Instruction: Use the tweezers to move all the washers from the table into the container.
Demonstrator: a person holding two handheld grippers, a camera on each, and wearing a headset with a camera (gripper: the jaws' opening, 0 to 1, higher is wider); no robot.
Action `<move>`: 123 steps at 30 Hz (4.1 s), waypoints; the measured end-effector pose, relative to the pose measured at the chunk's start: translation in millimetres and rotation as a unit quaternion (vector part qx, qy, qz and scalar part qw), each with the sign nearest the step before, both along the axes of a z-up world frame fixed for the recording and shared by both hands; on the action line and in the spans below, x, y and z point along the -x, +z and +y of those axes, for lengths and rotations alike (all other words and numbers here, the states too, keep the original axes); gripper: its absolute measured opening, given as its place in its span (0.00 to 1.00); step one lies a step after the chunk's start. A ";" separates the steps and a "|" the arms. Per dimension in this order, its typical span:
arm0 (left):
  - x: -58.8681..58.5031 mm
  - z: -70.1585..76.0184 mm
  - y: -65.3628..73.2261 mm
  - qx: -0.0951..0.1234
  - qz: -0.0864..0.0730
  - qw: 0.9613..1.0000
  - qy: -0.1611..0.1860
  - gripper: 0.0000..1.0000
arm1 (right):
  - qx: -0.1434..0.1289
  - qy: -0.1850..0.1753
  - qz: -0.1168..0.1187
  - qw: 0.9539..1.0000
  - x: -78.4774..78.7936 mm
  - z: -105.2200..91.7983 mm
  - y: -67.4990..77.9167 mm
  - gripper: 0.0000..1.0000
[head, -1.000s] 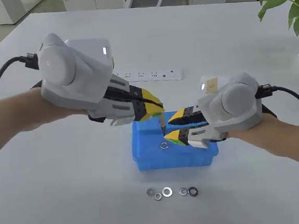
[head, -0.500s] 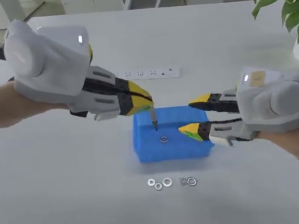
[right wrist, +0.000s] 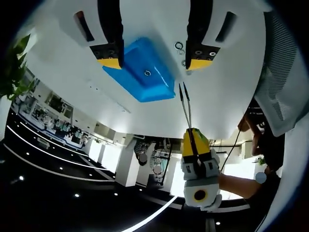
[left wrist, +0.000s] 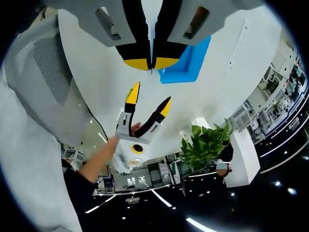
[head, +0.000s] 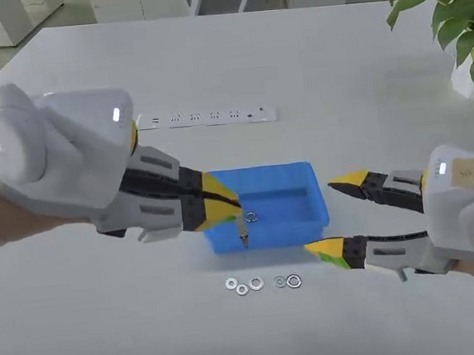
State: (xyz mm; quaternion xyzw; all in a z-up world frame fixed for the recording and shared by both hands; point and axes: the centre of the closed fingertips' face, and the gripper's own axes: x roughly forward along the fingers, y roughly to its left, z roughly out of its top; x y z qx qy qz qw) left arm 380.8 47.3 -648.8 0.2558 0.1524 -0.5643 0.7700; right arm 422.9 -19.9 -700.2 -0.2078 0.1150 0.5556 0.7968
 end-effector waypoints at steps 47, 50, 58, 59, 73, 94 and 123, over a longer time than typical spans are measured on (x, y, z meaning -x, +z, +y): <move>12.6 4.2 -49.6 0.001 0.062 0.998 0.024 0.05 | 0.023 0.056 0.132 0.989 63.0 7.3 -54.2 0.82; 12.2 3.9 -49.6 0.002 0.070 0.997 0.020 0.05 | 0.021 0.073 0.136 0.988 63.5 22.3 -52.9 0.81; 10.8 2.7 -50.3 -0.005 0.085 0.996 0.004 0.05 | 0.007 0.124 0.135 0.983 60.3 74.0 -45.9 0.71; 9.7 3.3 -50.3 -0.006 0.086 0.996 0.004 0.05 | 0.010 0.131 0.132 0.983 60.4 78.3 -46.9 0.69; 11.5 3.2 -51.5 -0.010 0.093 0.996 -0.003 0.05 | 0.050 0.177 0.116 0.976 55.8 103.8 -59.3 0.31; 12.0 5.5 -54.2 -0.018 0.094 0.995 -0.002 0.05 | 0.075 0.188 0.104 0.974 51.7 103.8 -69.7 0.11; 4.9 14.4 -54.1 -0.036 0.080 0.995 0.051 0.29 | 0.071 0.186 0.079 0.977 57.0 103.4 -63.6 0.09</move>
